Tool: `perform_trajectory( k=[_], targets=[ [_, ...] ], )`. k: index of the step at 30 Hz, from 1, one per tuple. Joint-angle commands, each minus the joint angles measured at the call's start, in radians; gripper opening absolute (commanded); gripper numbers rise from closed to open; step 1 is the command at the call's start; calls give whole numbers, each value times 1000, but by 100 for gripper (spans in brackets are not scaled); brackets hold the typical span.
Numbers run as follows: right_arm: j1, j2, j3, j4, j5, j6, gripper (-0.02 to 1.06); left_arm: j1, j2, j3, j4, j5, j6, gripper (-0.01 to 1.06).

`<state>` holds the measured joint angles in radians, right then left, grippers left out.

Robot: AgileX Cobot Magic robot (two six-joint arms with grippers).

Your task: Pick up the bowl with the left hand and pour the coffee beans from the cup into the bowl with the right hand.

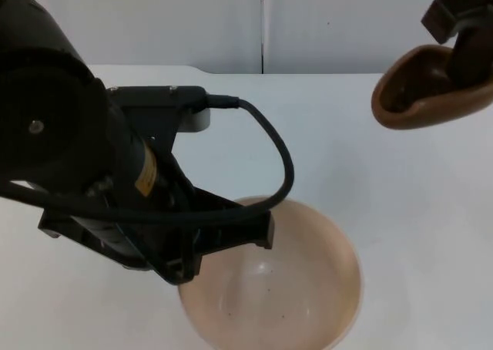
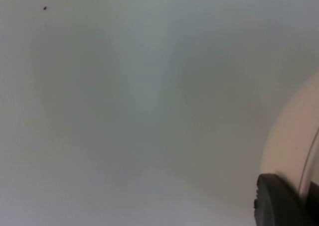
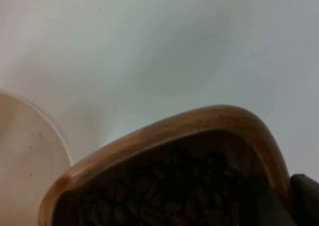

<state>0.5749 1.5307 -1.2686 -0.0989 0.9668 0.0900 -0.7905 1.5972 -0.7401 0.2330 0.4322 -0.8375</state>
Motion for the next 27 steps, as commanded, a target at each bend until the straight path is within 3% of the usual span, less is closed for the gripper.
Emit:
perform_trajectory(
  k=[1,14,20,27],
  targets=[
    [7,-12,5,-2,-12,3,0,-7,-3,-4,-8,-15,-6,0],
    [18,-12,5,-11,-5,7,0,-7,-3,-4,-8,-19,-6,0],
    [134,-12,5,-201,15,133,0,-7,-3,-4,-8,-21,-6,0],
    [238,-12,5,-252,23,190,0,-7,-3,-4,-8,-23,-6,0]
  ],
)
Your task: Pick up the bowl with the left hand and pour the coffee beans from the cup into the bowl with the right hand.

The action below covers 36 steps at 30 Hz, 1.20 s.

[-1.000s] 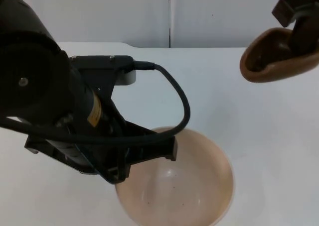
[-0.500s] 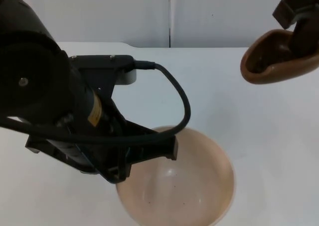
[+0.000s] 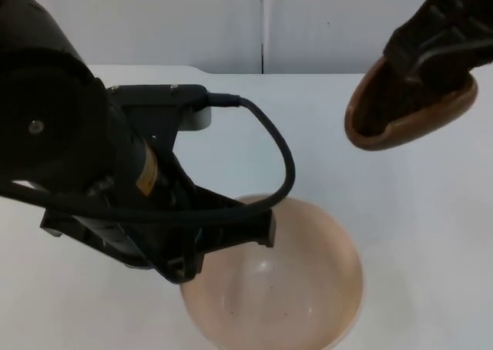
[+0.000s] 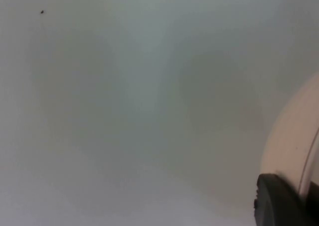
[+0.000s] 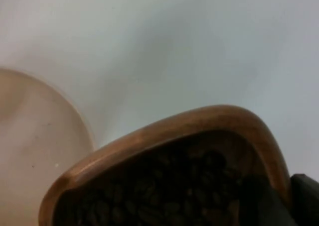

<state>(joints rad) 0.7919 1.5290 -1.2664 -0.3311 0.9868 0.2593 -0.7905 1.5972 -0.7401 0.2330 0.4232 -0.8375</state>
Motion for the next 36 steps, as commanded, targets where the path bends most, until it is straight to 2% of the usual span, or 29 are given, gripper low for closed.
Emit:
perform_trajectory(
  k=[1,9,21,23,24,29,31,35,36],
  targets=[
    [21,-10,2,-19,3,21,0,-7,-3,-4,-8,-14,-6,0],
    [129,-10,2,-159,31,144,0,-7,-3,-4,-8,-18,-6,0],
    [142,18,2,-214,29,201,0,-7,-3,-4,-8,-18,-6,0],
    [167,44,2,-276,29,236,0,-7,-3,-4,-8,-18,-6,0],
    [167,44,2,-276,29,236,0,-7,-3,-4,-8,-18,-6,0],
    [252,63,2,-438,34,336,0,-7,-3,-4,-8,-18,-6,0],
    [256,63,2,-448,34,341,0,-7,-3,-4,-10,-18,-6,0],
    [300,63,2,-540,49,356,0,-7,-3,-4,-10,-18,-6,0],
    [300,63,2,-540,49,356,0,-7,-3,-4,-10,-18,-6,0]
  ],
)
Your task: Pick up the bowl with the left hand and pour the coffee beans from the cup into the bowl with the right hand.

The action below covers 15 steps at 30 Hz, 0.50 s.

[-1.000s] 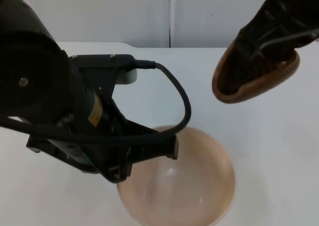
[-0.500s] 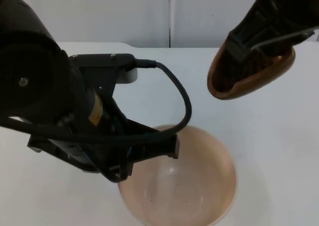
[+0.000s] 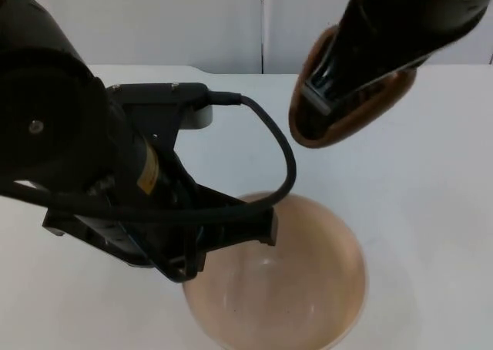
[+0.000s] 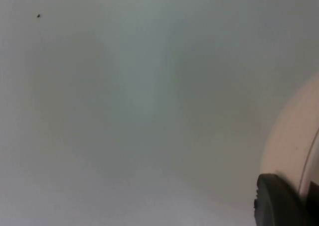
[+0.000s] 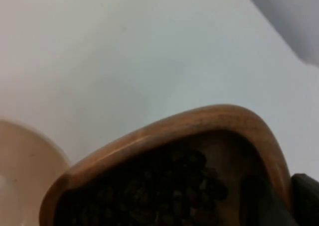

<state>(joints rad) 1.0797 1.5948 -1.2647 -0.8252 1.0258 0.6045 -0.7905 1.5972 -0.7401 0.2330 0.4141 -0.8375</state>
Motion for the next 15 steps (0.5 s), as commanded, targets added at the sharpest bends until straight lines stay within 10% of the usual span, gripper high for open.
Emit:
perform_trajectory(
  k=[1,15],
  targets=[
    [21,-3,1,-67,14,11,0,-7,-3,-4,-10,-9,-6,0],
    [105,-3,1,-197,67,-121,0,-7,-3,-4,-10,-9,-6,0]
  ],
)
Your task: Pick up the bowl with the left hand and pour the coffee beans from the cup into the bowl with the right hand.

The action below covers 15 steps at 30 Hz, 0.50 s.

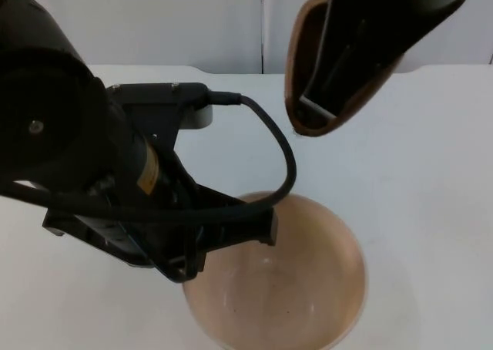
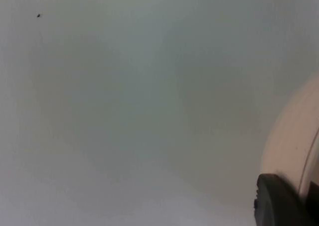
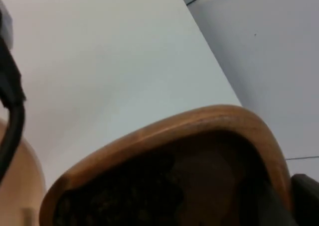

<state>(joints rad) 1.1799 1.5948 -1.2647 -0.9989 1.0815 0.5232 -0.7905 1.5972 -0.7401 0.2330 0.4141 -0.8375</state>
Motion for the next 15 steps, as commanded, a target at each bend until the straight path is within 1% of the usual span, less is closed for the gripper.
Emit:
perform_trajectory(
  k=[1,5,9,15],
  targets=[
    [5,-3,1,-24,11,-40,0,-7,-3,-4,-10,-9,-6,0],
    [5,-3,1,-51,11,-65,0,-7,-3,-4,-10,-9,-6,0],
    [5,-3,1,-70,11,-70,0,-7,-3,-4,-10,-9,-6,0],
    [6,-3,1,-72,11,-94,0,-7,-3,-4,-10,-9,-6,0]
  ],
)
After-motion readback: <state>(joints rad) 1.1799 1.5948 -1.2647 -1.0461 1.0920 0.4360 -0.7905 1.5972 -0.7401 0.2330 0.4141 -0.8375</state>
